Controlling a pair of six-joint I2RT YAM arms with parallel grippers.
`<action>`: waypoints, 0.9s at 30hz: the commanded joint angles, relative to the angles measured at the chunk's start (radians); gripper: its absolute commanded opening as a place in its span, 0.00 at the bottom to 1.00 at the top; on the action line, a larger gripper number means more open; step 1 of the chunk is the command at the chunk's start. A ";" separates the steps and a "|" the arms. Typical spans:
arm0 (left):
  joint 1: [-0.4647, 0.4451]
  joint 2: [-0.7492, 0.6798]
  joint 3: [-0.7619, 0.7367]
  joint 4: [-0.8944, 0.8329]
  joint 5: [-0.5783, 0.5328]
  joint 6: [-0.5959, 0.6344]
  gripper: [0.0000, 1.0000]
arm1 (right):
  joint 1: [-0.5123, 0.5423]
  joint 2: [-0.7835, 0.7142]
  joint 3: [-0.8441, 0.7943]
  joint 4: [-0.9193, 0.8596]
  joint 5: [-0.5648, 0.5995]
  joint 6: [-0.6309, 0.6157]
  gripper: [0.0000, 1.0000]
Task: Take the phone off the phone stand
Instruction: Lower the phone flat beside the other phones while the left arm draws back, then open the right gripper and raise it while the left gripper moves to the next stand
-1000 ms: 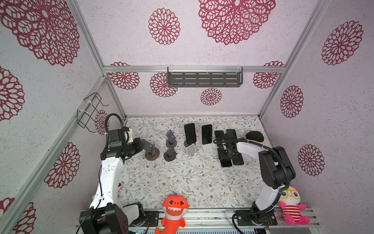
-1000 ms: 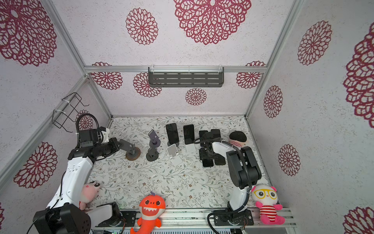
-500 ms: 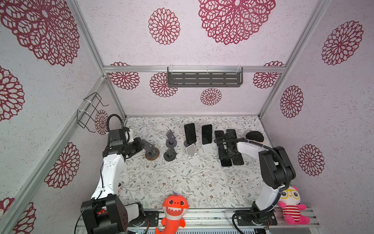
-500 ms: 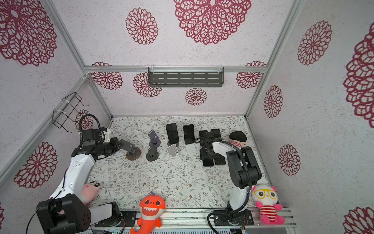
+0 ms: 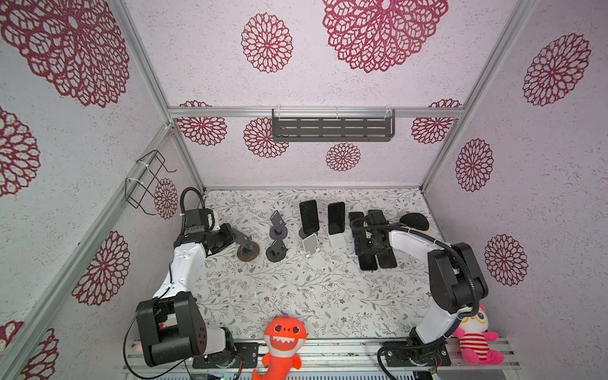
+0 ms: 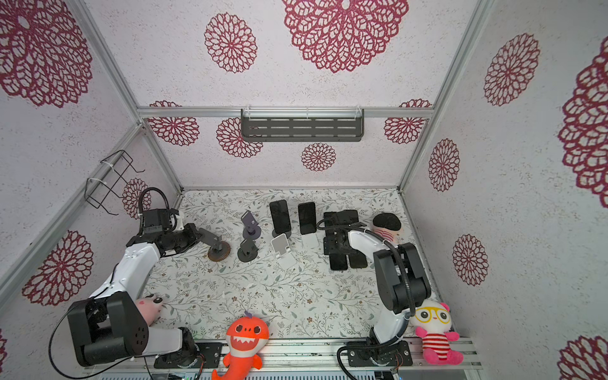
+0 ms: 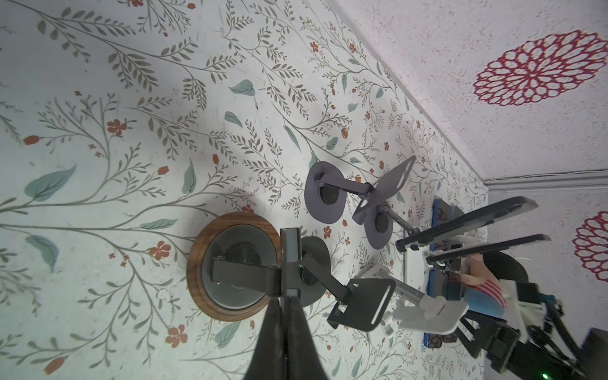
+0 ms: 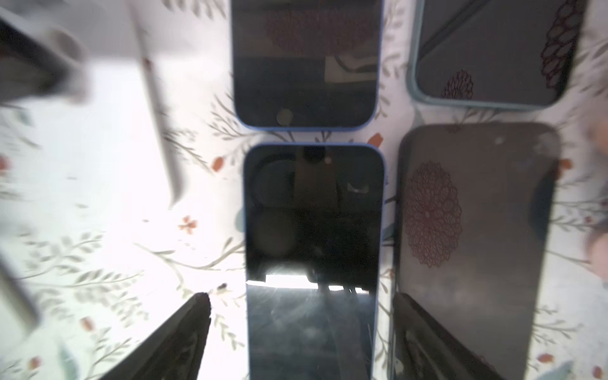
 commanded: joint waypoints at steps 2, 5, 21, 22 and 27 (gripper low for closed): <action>-0.022 0.023 0.032 0.094 -0.034 -0.014 0.00 | -0.007 -0.134 -0.009 0.018 -0.038 0.007 0.90; -0.041 0.059 0.053 0.108 -0.048 -0.016 0.00 | -0.007 -0.214 -0.031 0.015 -0.048 0.016 0.90; -0.111 0.323 0.297 0.193 -0.086 0.043 0.01 | -0.017 -0.441 -0.141 -0.035 -0.019 0.029 0.89; -0.115 0.343 0.315 0.193 -0.078 0.050 0.02 | -0.018 -0.444 -0.143 -0.035 -0.019 0.030 0.89; -0.133 0.418 0.382 0.152 -0.076 0.075 0.08 | -0.019 -0.453 -0.149 -0.039 -0.017 0.028 0.89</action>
